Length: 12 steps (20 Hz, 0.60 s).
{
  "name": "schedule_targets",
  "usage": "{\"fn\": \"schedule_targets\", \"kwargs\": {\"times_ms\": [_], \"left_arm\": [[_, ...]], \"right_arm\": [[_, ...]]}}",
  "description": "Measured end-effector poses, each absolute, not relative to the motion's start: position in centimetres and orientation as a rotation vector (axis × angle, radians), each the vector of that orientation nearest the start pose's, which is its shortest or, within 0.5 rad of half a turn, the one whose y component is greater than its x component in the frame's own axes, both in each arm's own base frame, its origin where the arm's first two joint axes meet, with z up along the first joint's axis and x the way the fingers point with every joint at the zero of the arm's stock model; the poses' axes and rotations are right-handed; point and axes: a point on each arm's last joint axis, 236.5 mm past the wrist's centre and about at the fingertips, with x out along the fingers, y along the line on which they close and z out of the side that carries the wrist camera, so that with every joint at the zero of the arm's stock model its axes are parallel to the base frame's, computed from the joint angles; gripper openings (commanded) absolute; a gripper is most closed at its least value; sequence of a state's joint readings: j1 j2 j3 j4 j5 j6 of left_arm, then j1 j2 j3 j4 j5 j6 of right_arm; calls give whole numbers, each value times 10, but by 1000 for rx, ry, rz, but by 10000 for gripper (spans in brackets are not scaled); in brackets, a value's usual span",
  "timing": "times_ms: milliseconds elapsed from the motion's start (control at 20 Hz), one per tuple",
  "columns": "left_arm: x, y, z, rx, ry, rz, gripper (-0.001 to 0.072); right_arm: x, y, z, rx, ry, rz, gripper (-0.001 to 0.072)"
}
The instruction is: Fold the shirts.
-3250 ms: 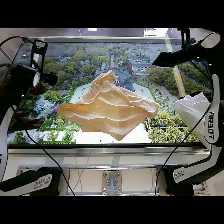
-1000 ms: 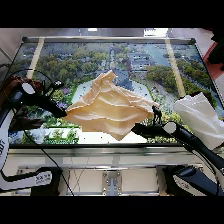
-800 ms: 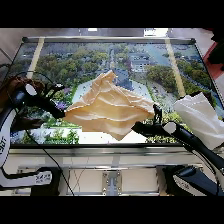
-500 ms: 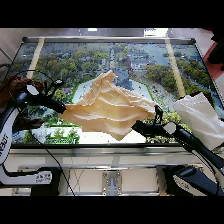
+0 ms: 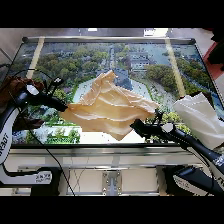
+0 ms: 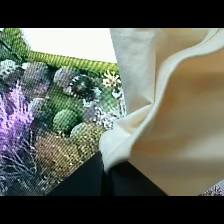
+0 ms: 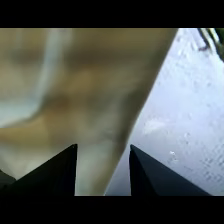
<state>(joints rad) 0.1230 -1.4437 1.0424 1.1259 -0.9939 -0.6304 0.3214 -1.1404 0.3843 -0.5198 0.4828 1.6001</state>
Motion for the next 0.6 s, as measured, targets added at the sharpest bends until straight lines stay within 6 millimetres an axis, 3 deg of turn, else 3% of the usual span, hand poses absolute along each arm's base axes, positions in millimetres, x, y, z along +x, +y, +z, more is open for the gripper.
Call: {"fn": "schedule_targets", "kwargs": {"times_ms": [50,100,250,350,500,600], "left_arm": [[393,-38,-67,252,1161,-634,10],[393,-38,-67,251,1160,-634,10],[396,-41,-63,221,1151,-628,9],[406,-48,-45,187,1117,-631,9],[427,-58,13,170,1003,-644,9],[439,-66,76,180,882,-648,8]], "right_arm": [[270,191,-114,945,1275,86,57],[272,192,-115,942,1266,98,28],[287,200,-102,921,1207,178,26],[303,209,-80,880,1144,266,25],[336,211,-23,797,983,378,25],[356,201,31,732,852,428,25]]}}
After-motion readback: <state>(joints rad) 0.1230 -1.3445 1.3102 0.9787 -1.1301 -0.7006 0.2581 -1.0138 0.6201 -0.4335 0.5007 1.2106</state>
